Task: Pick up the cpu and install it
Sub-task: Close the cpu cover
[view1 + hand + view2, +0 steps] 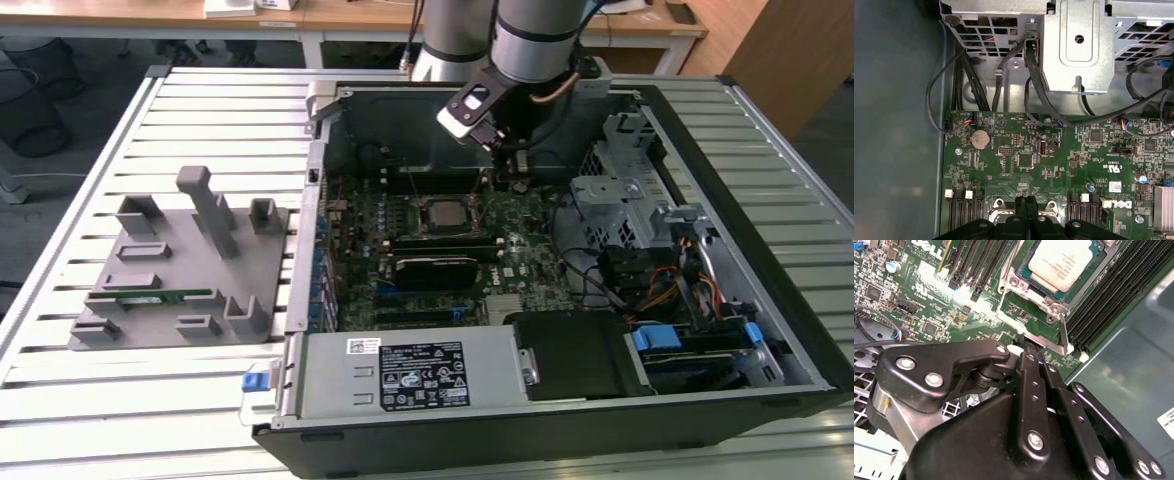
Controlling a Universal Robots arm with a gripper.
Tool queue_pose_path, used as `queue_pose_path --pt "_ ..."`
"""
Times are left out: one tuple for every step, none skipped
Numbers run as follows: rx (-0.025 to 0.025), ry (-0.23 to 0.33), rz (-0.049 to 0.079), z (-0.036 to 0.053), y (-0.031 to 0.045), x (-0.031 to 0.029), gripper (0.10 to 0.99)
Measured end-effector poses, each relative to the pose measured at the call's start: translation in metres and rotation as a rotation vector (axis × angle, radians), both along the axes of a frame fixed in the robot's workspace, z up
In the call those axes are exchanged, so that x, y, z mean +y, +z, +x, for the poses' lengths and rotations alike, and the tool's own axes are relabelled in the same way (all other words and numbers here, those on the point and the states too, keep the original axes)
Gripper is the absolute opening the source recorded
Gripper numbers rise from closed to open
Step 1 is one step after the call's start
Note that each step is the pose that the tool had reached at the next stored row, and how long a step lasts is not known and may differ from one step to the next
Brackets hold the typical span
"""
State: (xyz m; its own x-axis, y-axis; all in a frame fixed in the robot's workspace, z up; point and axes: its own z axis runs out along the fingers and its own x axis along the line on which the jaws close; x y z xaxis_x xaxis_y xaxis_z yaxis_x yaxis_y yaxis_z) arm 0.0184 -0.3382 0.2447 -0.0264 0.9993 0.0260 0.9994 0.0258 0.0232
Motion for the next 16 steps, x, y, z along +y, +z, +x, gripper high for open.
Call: queue_pose_path --pt "0.0000 0.000 0.000 -0.0003 0.0000 0.0000 0.106" --pt "0.0000 0.000 0.000 -0.0006 0.0000 0.0000 0.106" --pt "0.0000 0.000 0.000 -0.0009 0.0000 0.0000 0.106" --pt "0.0000 0.000 0.000 -0.0013 0.0000 0.0000 0.106" --pt "0.0000 0.000 0.000 -0.0016 0.0000 0.0000 0.106" --pt "0.0000 0.000 0.000 -0.0019 0.0000 0.0000 0.106" --pt "0.0000 0.000 0.000 -0.0021 0.0000 0.0000 0.106" --pt "0.0000 0.000 0.000 -0.0024 0.0000 0.0000 0.106" --pt "0.0000 0.000 0.000 -0.0026 0.0000 0.0000 0.106" --pt "0.0000 0.000 0.000 -0.0029 0.0000 0.0000 0.106" --pt "0.0000 0.000 0.000 -0.0032 0.0000 0.0000 0.106" --pt "0.0000 0.000 0.000 -0.0034 0.0000 0.0000 0.106" --pt "0.0000 0.000 0.000 -0.0036 0.0000 0.0000 0.106" --pt "0.0000 0.000 0.000 -0.0038 0.0000 0.0000 0.106" --pt "0.0000 0.000 0.000 -0.0040 0.0000 0.0000 0.106" --pt "0.0000 0.000 0.000 -0.0043 0.0000 0.0000 0.106"
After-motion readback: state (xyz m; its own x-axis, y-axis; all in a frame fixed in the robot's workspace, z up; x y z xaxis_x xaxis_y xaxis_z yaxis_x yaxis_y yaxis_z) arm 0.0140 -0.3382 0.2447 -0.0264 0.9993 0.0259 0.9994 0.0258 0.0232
